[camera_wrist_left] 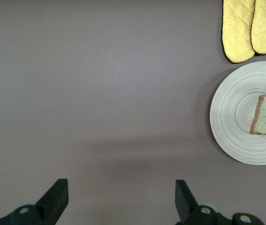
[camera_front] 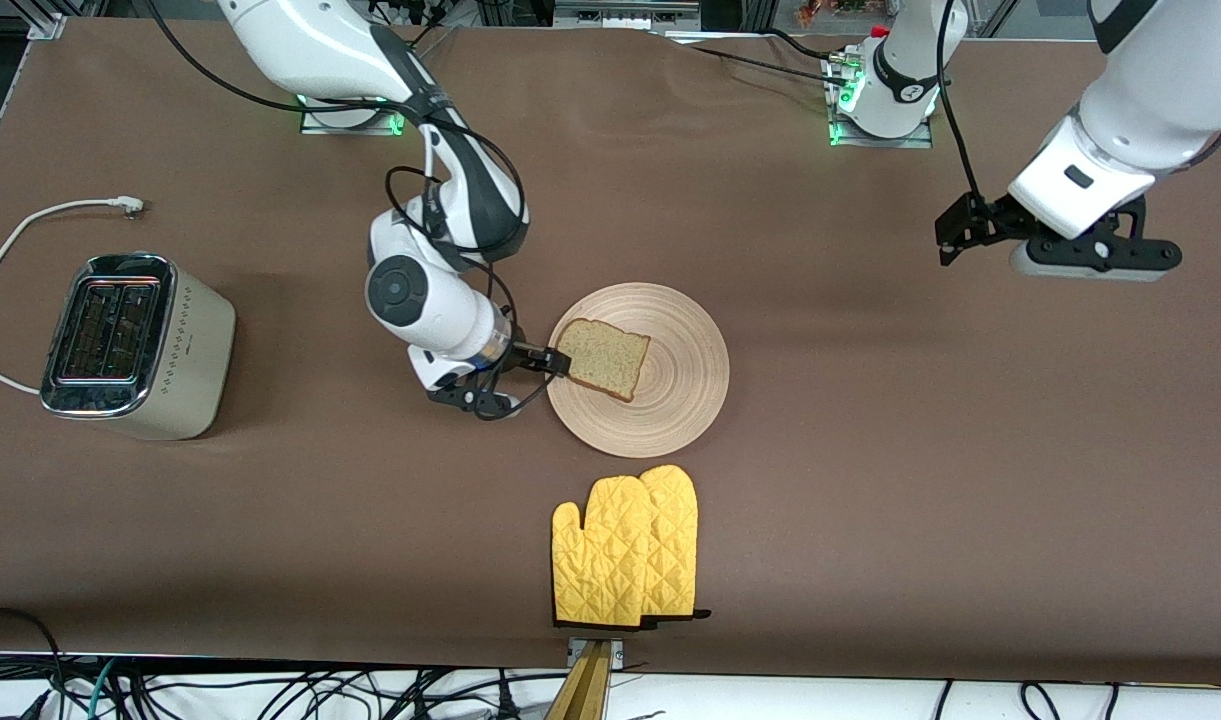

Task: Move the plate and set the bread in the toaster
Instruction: 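Withdraw the left gripper while the right gripper reaches the bread, then grasp the bread slice on the plate with the right gripper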

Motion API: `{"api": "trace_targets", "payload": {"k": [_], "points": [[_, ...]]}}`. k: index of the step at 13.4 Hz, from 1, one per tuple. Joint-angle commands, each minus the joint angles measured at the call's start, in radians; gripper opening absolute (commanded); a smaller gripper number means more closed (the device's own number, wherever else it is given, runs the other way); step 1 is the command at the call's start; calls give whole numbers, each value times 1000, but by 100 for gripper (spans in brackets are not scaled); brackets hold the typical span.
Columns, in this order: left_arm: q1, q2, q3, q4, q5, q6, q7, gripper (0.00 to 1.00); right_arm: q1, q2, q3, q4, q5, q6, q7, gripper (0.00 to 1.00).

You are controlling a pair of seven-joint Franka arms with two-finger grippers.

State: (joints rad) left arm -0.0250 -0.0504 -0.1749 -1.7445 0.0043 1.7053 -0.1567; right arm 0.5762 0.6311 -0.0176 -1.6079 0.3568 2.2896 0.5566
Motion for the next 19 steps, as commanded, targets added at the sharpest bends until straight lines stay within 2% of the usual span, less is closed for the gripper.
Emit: {"api": "trace_targets", "payload": {"k": [1, 6, 16, 17, 19], "points": [[-9, -19, 15, -24, -20, 11, -4, 100, 31, 28, -10, 10, -13, 16, 22, 100], [1, -16, 15, -21, -20, 10, -4, 100, 79, 64, -13, 13, -15, 57, 22, 100], [1, -5, 15, -7, -20, -10, -17, 100, 117, 82, -12, 14, -27, 57, 20, 99], [1, -3, 15, -7, -20, -10, -17, 100, 117, 82, -12, 14, -27, 57, 20, 94], [1, -3, 15, -7, -20, -10, -18, 100, 119, 84, -12, 13, -30, 57, 17, 69]]}}
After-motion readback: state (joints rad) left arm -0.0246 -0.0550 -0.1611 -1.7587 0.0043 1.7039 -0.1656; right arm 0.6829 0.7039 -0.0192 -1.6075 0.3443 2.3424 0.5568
